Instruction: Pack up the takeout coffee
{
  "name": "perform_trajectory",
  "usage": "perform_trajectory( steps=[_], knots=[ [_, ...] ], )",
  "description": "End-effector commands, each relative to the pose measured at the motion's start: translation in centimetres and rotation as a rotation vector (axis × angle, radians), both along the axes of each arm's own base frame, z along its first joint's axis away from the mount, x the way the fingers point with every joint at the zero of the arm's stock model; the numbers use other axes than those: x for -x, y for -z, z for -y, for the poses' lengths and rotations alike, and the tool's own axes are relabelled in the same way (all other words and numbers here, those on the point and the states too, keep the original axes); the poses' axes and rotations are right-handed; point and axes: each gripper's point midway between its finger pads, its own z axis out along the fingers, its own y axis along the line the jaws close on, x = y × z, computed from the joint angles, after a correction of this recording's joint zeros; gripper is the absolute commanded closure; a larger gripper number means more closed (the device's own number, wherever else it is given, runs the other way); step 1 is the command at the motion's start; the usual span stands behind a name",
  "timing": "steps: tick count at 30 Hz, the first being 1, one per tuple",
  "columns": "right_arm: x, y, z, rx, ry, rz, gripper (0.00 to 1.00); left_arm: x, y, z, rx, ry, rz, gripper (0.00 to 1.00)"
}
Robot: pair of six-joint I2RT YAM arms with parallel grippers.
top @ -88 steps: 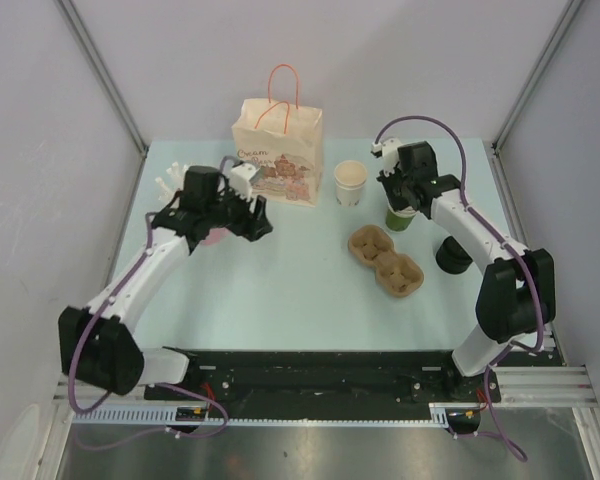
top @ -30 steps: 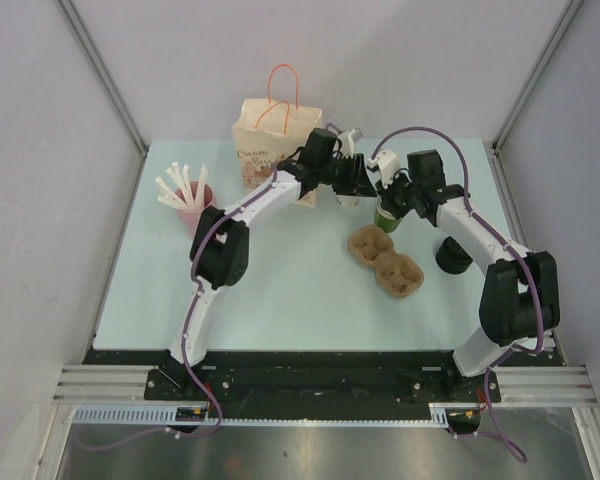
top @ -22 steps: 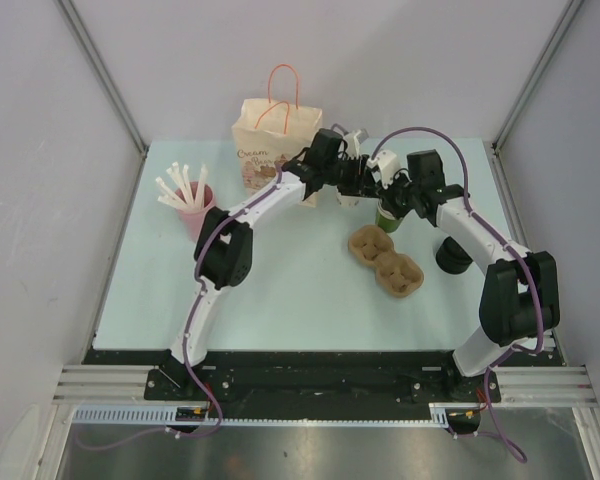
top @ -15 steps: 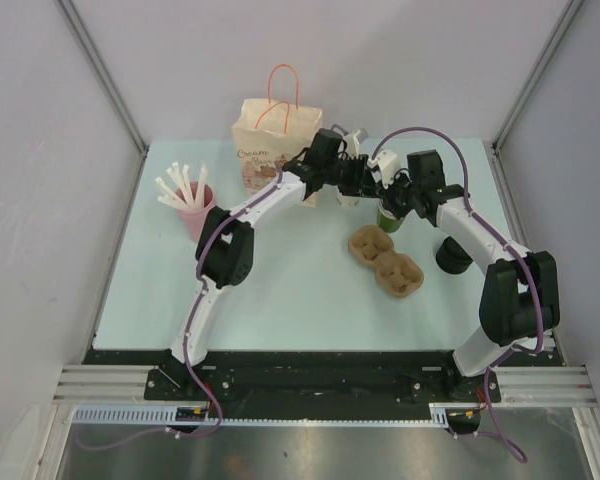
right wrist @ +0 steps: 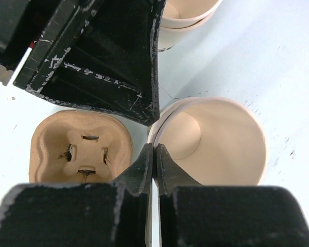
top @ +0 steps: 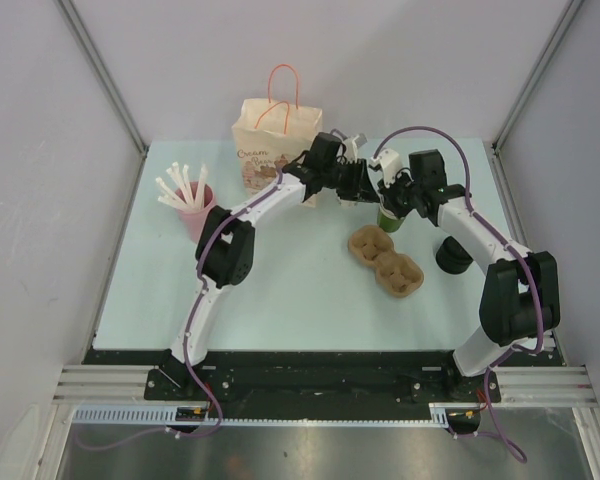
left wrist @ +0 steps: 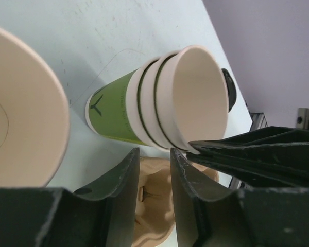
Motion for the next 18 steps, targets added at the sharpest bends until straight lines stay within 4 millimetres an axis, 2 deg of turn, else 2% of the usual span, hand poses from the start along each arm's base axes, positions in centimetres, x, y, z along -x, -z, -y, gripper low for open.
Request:
perform_trajectory(
  steps=[1, 7, 10, 14, 18],
  knots=[
    [-0.3, -0.9, -0.1, -0.015, 0.001, 0.027, 1.00, -0.1, -0.7, -0.4, -0.011, -0.004, 0.033, 0.64],
    [0.0, -0.6, -0.3, -0.007, -0.007, 0.016, 1.00, -0.7, 0.4, 0.2, -0.022, -0.007, 0.045, 0.64],
    [-0.1, -0.5, -0.4, -0.004, -0.007, 0.017, 1.00, -0.7, -0.3, 0.6, -0.006, 0.002, 0.055, 0.64],
    [0.0, -0.6, -0.6, -0.009, -0.016, 0.017, 1.00, -1.1, -0.1, 0.9, -0.007, -0.012, 0.050, 0.63],
    [0.1, -0.3, -0.7, 0.002, -0.016, 0.013, 1.00, -0.8, -0.6, 1.1, 0.003, -0.003, 0.056, 0.64]
  ],
)
